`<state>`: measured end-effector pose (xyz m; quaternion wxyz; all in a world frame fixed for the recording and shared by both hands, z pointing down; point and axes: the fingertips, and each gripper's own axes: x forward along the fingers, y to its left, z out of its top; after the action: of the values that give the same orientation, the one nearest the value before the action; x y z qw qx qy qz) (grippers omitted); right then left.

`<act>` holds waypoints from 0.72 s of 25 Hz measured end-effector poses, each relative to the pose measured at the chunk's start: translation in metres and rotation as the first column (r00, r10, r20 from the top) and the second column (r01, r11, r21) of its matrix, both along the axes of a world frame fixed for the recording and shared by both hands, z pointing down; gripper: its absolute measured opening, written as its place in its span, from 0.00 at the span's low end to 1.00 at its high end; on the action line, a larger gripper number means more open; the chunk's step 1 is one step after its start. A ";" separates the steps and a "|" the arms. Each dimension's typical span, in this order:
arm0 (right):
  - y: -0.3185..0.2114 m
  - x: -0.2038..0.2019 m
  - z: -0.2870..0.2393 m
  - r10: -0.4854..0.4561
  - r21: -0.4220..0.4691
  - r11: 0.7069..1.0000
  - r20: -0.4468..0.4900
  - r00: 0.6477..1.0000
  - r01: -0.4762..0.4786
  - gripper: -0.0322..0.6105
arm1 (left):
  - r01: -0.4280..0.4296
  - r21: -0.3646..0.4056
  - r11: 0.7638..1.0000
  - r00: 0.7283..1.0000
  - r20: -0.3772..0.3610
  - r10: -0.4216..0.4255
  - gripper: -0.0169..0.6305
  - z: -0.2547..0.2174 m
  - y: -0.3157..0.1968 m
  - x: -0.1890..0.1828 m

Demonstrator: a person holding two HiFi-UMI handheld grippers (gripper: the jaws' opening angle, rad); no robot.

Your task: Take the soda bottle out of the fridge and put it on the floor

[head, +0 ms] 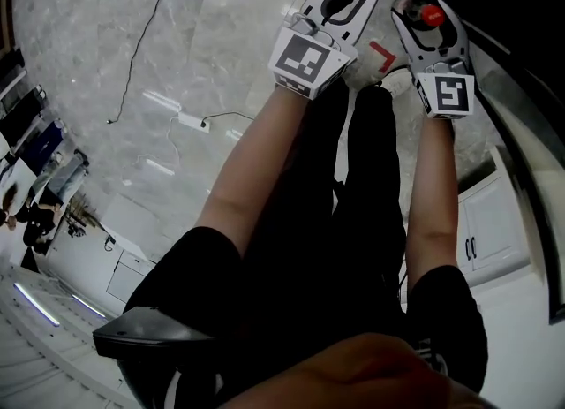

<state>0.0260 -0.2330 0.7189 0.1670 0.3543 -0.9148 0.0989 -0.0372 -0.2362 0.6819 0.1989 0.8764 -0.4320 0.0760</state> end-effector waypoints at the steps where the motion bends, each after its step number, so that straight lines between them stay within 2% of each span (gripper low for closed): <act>1: 0.001 -0.004 0.015 -0.001 -0.012 1.000 -0.010 1.000 0.001 0.55 | 0.005 -0.011 1.000 1.000 -0.001 -0.005 0.03 0.011 0.001 -0.004; 7: 0.008 -0.025 0.114 -0.009 -0.106 0.994 -0.038 0.999 0.005 0.55 | 0.002 -0.084 0.996 0.999 0.035 0.001 0.03 0.100 0.010 -0.021; 10: 0.017 -0.027 0.174 -0.030 -0.157 0.987 -0.081 0.996 0.016 0.55 | -0.009 -0.137 0.991 0.999 0.041 0.015 0.03 0.146 0.016 -0.023; 18: 0.026 -0.039 0.302 -0.083 -0.236 0.970 -0.127 0.988 0.051 0.55 | -0.036 -0.182 0.983 0.998 0.052 0.047 0.03 0.235 0.014 -0.020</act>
<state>-0.0133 -0.2075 1.0212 0.2724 0.3070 -0.8949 0.1752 -0.0575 -0.2219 0.9170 0.2636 0.8611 -0.4104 0.1437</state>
